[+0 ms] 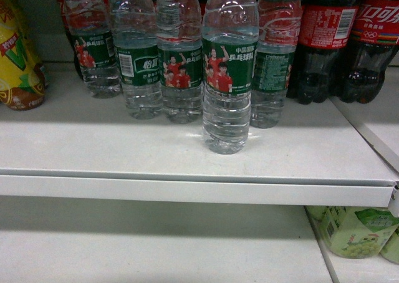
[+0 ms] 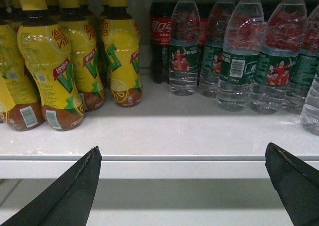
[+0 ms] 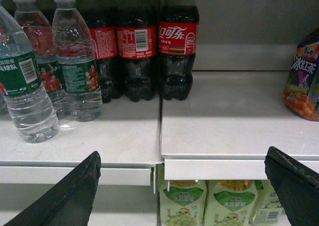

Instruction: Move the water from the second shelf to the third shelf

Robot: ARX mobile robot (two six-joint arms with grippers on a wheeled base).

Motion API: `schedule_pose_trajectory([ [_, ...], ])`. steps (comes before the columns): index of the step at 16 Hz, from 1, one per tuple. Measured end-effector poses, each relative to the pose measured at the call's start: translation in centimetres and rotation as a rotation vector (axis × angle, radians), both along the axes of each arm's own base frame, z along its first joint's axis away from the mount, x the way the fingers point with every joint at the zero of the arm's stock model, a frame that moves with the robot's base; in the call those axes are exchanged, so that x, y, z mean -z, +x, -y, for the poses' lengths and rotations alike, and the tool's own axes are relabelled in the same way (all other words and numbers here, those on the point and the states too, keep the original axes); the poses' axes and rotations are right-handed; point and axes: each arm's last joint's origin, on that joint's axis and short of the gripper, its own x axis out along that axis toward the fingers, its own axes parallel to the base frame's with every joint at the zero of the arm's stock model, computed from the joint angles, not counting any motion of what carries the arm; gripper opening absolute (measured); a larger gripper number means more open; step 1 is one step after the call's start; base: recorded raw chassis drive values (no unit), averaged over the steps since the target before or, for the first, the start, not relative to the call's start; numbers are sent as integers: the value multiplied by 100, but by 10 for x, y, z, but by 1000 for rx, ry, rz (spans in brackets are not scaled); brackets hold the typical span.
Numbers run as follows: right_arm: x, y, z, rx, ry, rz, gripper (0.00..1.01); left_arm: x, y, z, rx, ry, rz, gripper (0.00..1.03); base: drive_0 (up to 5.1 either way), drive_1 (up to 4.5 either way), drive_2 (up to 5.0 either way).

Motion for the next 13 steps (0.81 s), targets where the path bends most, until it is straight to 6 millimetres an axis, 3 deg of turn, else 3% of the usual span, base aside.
schedule_pose_trajectory([
  [13,0,0,0,0,0,0,98,0,0,0,0,0,0,98,0,0,0],
])
